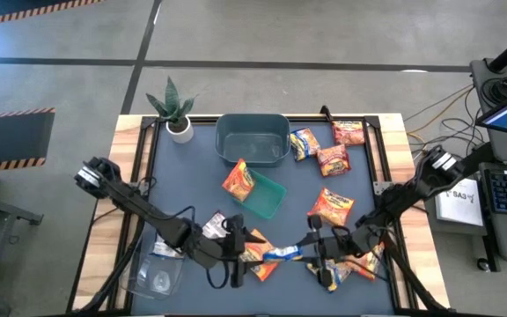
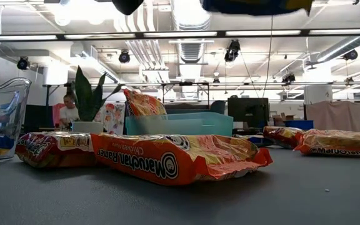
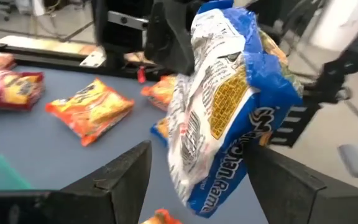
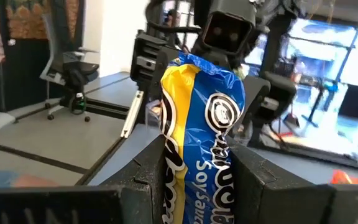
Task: Sort Maruchan noodles
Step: Put the blue noodle pack into the transparent bin
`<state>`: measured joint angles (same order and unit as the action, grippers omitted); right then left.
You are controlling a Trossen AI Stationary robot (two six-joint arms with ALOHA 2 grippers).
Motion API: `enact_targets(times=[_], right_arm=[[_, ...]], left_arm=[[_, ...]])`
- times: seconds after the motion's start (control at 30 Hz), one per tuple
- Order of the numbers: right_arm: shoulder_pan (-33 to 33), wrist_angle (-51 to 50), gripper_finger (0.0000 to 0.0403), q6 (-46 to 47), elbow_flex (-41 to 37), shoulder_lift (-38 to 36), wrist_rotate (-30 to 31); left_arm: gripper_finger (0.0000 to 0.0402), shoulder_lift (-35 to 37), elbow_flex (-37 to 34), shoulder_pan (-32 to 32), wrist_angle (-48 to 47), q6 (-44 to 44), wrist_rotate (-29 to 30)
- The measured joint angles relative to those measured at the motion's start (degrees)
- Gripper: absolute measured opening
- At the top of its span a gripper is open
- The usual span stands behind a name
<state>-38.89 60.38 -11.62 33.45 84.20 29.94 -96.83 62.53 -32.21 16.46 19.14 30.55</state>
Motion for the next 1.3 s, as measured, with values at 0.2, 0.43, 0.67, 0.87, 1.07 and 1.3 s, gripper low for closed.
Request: enact_targets(times=[0.2, 0.43, 0.67, 0.87, 1.07, 1.3], right_arm=[[0.76, -0.41, 0.0111, -2.96, 1.31, 0.98, 0.88], [2.09, -0.62, 0.0111, -1.68, 1.34, 1.09, -3.07], [2.86, -0.81, 0.0111, -2.69, 1.50, 1.12, -3.10], [3.46, -0.79, 0.0114, -4.06, 1.67, 1.12, -2.71], [4.05, -0.31, 0.0151, -2.56, 1.75, 1.12, -2.82], [4.30, -0.42, 0.0183, -2.54, 1.75, 1.02, -2.72]], left_arm=[[0.0240, -0.16, -0.17, -0.66, 1.58, -1.34, -5.28], [0.0240, -0.05, -0.18, -0.84, 1.60, 0.37, -5.59], [0.0240, -1.08, 0.47, -0.82, 3.13, 0.42, -3.41], [0.0233, -2.43, 0.56, -0.97, 5.71, -0.24, 1.81], [0.0164, -2.64, 0.56, -1.02, 5.55, 0.63, 3.31], [0.0097, -2.65, 0.56, -1.11, 5.64, 3.88, 6.27]])
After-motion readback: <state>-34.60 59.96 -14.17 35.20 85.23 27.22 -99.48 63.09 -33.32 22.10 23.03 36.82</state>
